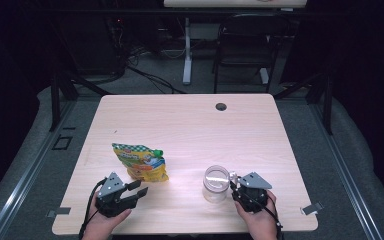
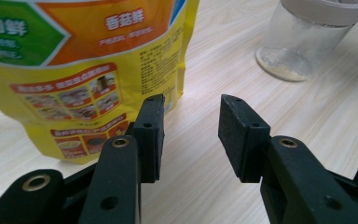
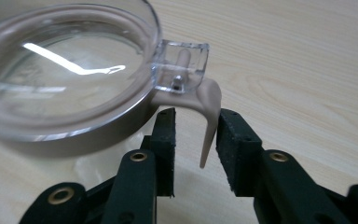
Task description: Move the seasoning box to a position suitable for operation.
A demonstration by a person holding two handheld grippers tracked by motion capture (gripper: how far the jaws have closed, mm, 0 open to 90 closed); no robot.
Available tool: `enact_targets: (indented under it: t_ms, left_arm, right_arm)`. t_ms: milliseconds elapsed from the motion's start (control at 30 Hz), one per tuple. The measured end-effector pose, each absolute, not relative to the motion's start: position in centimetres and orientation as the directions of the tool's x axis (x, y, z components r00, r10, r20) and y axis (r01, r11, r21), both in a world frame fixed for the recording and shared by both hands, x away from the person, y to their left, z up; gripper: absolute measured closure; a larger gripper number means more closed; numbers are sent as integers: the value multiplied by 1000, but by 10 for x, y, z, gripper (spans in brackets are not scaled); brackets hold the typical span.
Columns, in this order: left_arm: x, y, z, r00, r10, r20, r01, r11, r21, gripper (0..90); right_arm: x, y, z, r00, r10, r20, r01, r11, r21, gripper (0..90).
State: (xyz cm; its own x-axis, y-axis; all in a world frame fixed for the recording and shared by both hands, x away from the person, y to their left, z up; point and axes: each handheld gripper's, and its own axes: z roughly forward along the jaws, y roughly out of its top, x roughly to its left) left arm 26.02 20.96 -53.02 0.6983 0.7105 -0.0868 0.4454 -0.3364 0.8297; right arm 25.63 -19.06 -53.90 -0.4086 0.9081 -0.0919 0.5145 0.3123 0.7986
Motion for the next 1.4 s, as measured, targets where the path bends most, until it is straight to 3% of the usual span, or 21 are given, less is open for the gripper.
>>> enact_targets:
  t_ms: [167, 267, 500, 733, 833, 1400]
  left_arm:
    - [259, 202, -527, 712, 698, -82, 433, -343, 834, 622]
    - [258, 194, -526, 716, 693, -84, 429, -341, 836, 631]
    - [261, 175, -526, 739, 669, -75, 414, -365, 834, 711]
    - [265, 165, -530, 748, 660, -66, 423, -398, 814, 857]
    - [266, 159, -529, 754, 651, -88, 435, -393, 810, 900]
    - [272, 93, -521, 817, 569, -90, 388, -429, 816, 900]
  right_arm:
    - [235, -201, -528, -432, 900, -59, 509, 298, 808, 646]
    - [230, -208, -509, -421, 907, -27, 473, 245, 846, 719]
    - [268, -212, -478, -413, 908, 75, 493, 153, 856, 795]
    - [276, -210, -493, -438, 895, 79, 490, 164, 856, 834]
    - [277, -212, -495, -441, 889, 127, 508, 131, 851, 838]
    - [278, -210, -499, -448, 876, 176, 541, 109, 834, 830]
